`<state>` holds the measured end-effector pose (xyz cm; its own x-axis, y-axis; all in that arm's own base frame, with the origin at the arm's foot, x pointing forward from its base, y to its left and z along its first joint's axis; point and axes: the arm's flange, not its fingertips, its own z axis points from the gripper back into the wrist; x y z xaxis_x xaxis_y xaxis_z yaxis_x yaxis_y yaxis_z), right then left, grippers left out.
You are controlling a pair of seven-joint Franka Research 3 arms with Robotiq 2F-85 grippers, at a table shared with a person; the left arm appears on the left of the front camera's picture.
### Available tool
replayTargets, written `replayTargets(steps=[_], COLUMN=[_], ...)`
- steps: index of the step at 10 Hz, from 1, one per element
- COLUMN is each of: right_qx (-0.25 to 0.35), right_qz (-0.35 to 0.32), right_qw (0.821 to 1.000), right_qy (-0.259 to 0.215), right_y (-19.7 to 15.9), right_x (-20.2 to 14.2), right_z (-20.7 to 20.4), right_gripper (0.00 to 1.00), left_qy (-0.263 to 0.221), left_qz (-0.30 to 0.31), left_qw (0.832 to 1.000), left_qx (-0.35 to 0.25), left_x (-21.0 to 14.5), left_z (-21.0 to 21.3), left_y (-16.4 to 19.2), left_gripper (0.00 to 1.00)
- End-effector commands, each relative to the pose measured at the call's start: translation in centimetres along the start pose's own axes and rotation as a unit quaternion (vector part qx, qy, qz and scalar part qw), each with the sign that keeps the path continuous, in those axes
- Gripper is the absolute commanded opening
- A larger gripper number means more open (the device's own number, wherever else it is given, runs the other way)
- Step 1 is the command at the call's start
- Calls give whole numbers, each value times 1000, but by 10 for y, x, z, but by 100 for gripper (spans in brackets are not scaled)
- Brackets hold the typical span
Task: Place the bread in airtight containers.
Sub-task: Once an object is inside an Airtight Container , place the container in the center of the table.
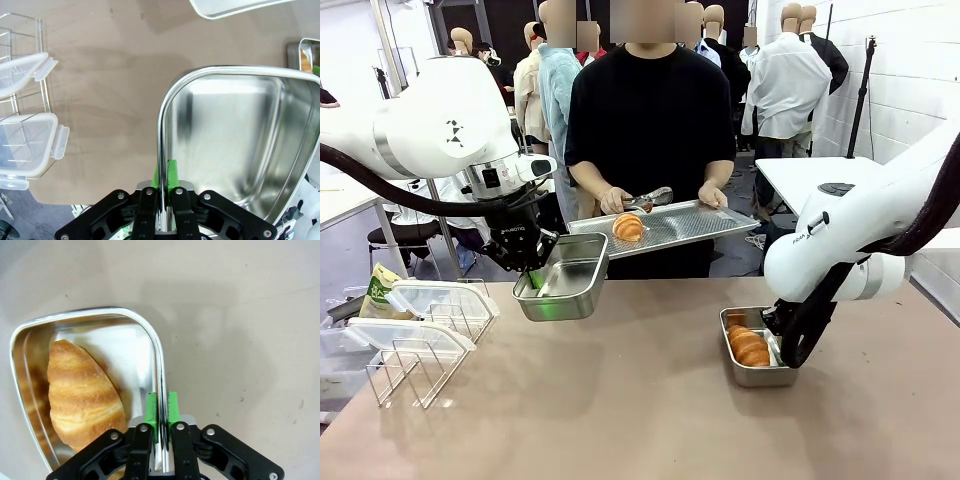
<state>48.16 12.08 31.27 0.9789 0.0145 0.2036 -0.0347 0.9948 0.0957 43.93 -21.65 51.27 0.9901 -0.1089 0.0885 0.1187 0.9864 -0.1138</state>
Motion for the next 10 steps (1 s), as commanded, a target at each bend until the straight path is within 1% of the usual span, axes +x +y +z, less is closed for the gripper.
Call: replayTargets(steps=[1,2,3,10], right_qx=[6,0,-1,-13], right_qz=[-4,-8,-9,-8], right_qw=[1000,1000,1000,1000], right_qy=[0,0,2,15], right_y=[0,0,1,3], right_x=[2,2,3,8], right_z=[6,8,10,12], right_gripper=[66,85,100,100], left_qy=[-3,-3,-3,-3], left_qz=[2,2,2,2], left_qw=[1000,1000,1000,1000], left_qx=[5,5,5,5], left_x=[0,0,0,0], left_z=[4,4,4,4], left_y=[2,2,2,2], left_gripper=[0,0,0,0])
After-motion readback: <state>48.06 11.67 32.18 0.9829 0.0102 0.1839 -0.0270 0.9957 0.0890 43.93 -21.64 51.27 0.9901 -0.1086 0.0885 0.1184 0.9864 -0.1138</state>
